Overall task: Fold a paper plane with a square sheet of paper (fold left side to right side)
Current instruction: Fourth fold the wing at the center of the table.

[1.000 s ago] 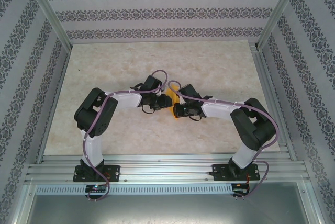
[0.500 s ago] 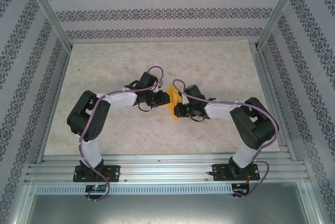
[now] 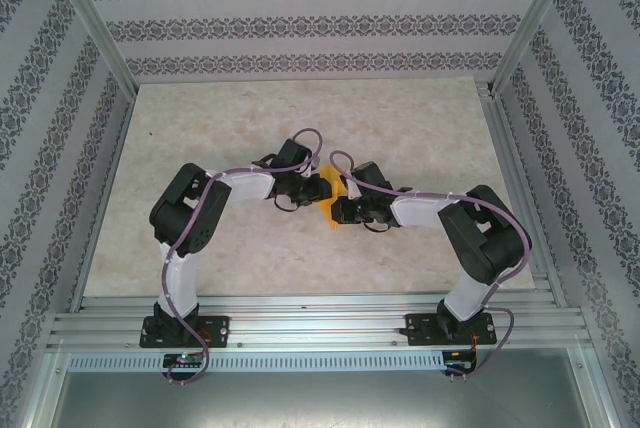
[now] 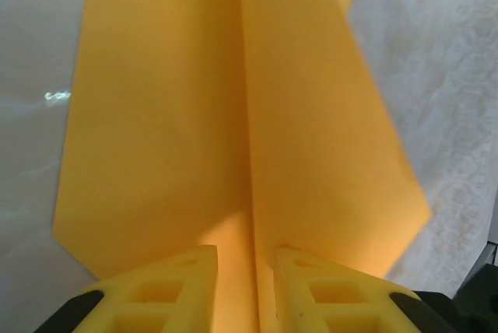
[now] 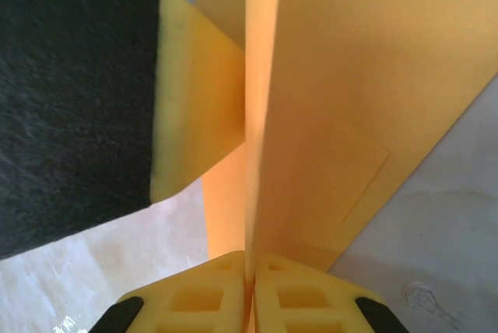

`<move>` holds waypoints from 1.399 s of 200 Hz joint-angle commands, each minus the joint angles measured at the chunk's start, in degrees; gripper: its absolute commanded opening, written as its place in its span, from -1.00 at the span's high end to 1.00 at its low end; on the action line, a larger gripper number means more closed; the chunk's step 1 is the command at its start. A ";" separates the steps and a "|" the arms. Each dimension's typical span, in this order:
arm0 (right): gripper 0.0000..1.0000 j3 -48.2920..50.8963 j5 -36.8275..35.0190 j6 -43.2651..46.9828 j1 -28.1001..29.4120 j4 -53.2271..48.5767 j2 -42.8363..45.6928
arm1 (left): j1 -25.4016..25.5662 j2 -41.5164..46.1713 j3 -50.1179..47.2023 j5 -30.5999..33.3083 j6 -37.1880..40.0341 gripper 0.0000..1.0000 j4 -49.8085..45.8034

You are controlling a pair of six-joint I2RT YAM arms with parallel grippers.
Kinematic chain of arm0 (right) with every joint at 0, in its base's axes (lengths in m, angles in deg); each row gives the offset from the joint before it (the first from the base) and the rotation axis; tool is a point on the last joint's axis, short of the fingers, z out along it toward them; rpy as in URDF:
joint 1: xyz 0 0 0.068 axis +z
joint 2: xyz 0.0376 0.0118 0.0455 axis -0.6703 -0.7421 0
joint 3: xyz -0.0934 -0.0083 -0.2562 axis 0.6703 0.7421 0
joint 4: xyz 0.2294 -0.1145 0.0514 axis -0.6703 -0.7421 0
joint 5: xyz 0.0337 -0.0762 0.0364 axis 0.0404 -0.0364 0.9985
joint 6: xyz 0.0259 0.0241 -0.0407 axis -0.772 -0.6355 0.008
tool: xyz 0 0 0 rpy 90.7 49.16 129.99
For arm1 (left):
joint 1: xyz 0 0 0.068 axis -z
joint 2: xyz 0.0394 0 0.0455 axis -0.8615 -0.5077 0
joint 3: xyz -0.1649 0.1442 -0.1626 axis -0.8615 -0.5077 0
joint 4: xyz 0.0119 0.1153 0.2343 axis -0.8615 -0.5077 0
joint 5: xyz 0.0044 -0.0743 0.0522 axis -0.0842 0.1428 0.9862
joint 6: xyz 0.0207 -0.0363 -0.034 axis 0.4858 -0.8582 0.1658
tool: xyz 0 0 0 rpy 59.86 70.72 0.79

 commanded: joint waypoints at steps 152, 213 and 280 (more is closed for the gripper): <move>0.37 0.80 3.95 0.57 -3.60 -0.77 4.34 | 1.37 -5.71 2.34 2.54 1.44 0.41 -2.92; 0.25 -1.17 5.08 0.16 -7.68 -5.05 8.12 | 1.49 -5.75 1.98 3.21 1.56 0.42 -3.23; 0.19 -0.73 2.33 -2.15 -4.52 -5.24 5.29 | 1.47 -5.24 1.81 3.33 1.49 0.42 -3.22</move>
